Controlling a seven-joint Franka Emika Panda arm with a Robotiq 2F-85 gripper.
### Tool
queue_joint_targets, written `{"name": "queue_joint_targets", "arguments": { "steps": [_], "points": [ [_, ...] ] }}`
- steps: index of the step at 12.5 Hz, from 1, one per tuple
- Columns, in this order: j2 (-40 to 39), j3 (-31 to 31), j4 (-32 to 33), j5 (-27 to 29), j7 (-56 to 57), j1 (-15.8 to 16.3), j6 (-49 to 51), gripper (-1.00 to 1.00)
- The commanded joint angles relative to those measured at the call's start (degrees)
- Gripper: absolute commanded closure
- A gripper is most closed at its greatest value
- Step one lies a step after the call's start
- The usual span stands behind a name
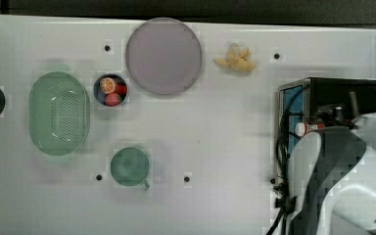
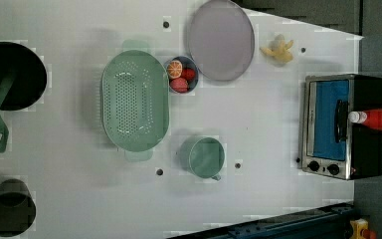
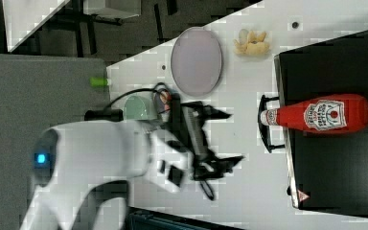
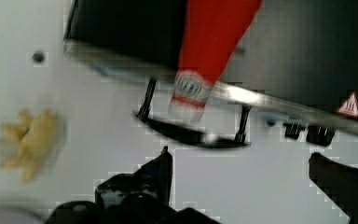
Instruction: Pick Ketchup from oven and place it on table.
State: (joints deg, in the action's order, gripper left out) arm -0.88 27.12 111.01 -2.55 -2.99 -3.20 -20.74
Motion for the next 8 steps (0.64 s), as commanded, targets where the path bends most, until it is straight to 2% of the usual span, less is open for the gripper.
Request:
{"name": "queue_joint_targets", "arguments": {
  "steps": [1, 4, 8],
  "points": [
    [-1.4, 2.8, -4.4, 1.1, -0.4, -1.2, -3.2, -1.0],
    [-7.8, 5.8, -8.1, 2.1, -0.4, -1.6, -4.1, -1.0],
    [-14.7, 8.0, -9.4, 8.7, -0.4, -3.2, -10.5, -1.0]
  ]
}}
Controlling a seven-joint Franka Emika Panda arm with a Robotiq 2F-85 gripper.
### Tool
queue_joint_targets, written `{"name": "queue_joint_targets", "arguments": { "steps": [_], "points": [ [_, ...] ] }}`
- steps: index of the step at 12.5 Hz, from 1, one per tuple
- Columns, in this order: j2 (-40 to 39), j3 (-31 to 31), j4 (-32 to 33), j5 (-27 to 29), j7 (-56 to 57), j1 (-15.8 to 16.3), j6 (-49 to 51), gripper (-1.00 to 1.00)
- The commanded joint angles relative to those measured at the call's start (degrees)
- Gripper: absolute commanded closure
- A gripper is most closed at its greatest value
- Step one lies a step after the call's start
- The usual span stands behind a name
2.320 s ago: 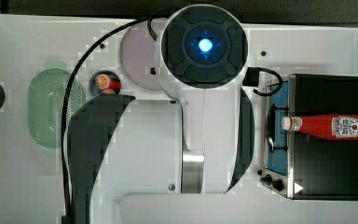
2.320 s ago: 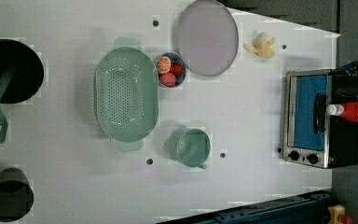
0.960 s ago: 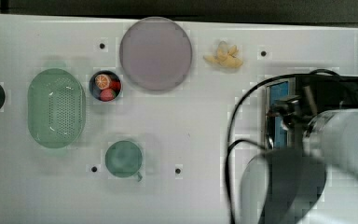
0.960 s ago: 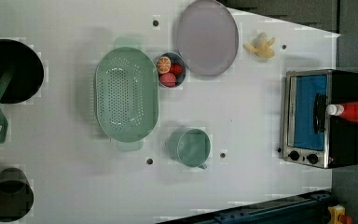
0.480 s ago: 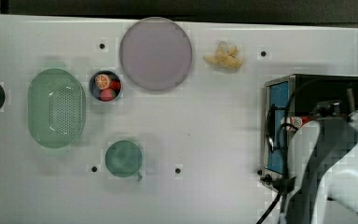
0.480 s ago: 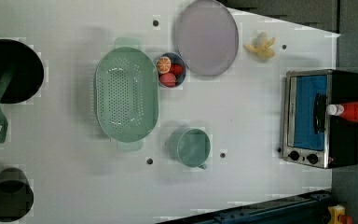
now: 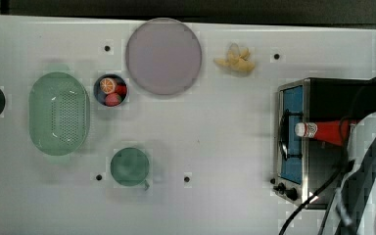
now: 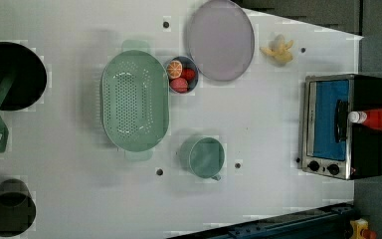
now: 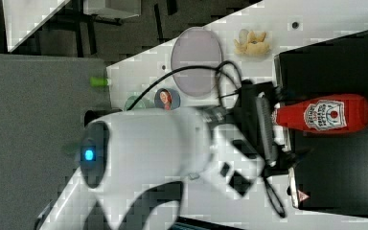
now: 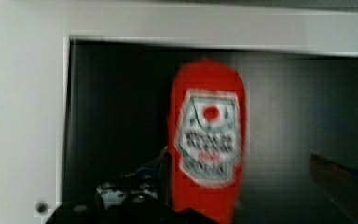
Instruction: Pick Ketchup from oven and place it on table.
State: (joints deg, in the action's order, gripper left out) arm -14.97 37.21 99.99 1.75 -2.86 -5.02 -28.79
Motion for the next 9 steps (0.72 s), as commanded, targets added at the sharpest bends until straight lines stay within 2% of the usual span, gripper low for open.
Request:
{"name": "queue_joint_targets", "arguments": {
  "steps": [1, 7, 9],
  "points": [
    [-2.1, -2.0, 1.7, 5.8, -0.5, -1.9, -3.5, -1.0],
    [-8.0, -2.1, 1.8, 11.5, -0.5, -3.3, -5.6, -1.0],
    [-9.0, -2.1, 1.8, 11.8, -0.5, -3.5, -7.4, -1.0]
  ]
}}
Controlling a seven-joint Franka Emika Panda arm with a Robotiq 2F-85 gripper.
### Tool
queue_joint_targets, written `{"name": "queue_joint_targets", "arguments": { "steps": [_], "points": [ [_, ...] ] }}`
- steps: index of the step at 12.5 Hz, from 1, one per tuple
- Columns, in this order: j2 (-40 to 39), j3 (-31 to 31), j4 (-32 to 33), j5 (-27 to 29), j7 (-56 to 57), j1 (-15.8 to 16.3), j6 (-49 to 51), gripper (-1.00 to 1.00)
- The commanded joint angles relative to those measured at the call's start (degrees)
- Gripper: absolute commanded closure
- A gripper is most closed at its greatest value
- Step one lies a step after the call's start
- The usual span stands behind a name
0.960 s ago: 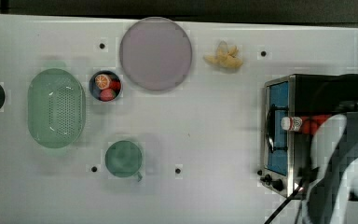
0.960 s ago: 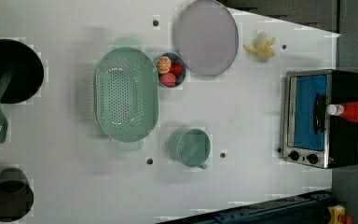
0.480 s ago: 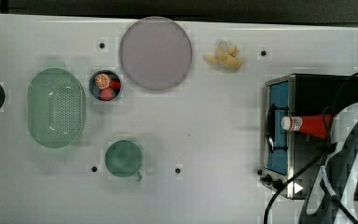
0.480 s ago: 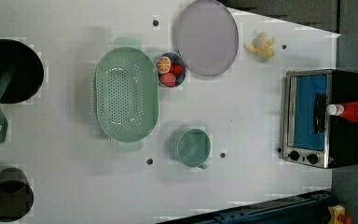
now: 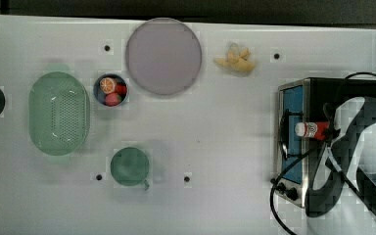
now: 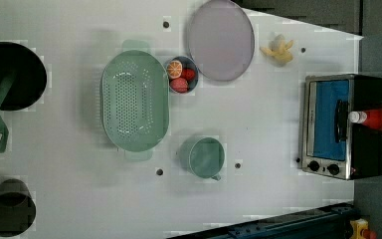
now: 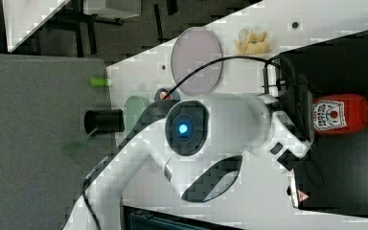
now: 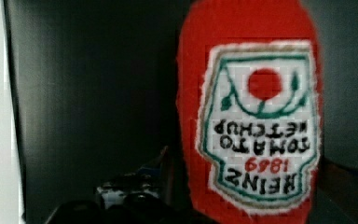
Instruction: Pick Ketchup from oven and place it on table.
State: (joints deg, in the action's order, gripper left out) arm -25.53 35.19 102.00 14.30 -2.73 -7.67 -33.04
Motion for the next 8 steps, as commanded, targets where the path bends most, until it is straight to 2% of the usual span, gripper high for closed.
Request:
{"name": "queue_joint_targets", "arguments": {
  "steps": [1, 2, 4, 5, 8],
  "points": [
    [1.3, -0.1, -0.2, -0.8, -0.6, -0.8, -3.2, -1.0],
    [1.2, -0.1, -0.1, -0.8, -0.6, -0.9, -3.1, -0.92],
    [1.1, -0.1, 0.0, -0.8, -0.6, -1.0, -3.0, -0.44],
    [1.2, -0.1, -0.1, -0.8, -0.6, -1.0, -3.0, -0.27],
    [1.4, 0.4, -0.4, -0.8, -0.6, -0.9, -2.9, -0.27]
  ]
}}
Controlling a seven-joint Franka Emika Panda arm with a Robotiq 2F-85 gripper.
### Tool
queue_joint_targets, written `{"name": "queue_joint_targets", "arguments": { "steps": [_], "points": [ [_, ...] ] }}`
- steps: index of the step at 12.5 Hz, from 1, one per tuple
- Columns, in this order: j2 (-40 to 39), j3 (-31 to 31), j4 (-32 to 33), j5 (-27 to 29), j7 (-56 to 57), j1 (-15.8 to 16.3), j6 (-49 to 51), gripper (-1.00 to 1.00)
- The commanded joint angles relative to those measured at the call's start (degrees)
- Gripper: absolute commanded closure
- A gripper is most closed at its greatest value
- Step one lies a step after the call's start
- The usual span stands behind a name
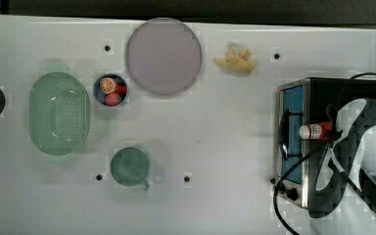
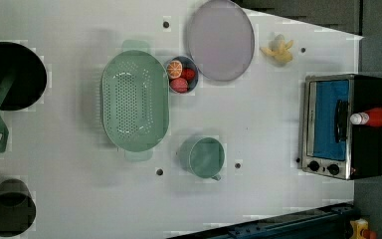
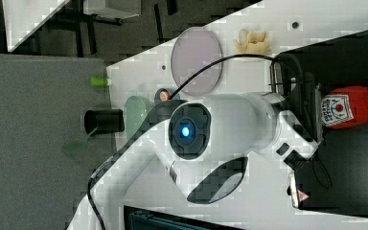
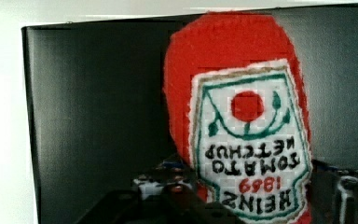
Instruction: Pick Ketchup from oven and place it on table.
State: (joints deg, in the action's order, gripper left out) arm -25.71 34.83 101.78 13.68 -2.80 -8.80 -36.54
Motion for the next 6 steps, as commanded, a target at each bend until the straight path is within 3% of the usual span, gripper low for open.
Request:
{"name": "queue_joint_targets", "arguments": {
  "steps": [1, 6],
  "points": [
    [2.2, 0.7, -0.5, -0.3, -0.6, 0.3, 0.7, -0.27],
    [7.1, 0.7, -8.1, -3.7, -0.6, 2.3, 12.7, -0.27]
  ]
}}
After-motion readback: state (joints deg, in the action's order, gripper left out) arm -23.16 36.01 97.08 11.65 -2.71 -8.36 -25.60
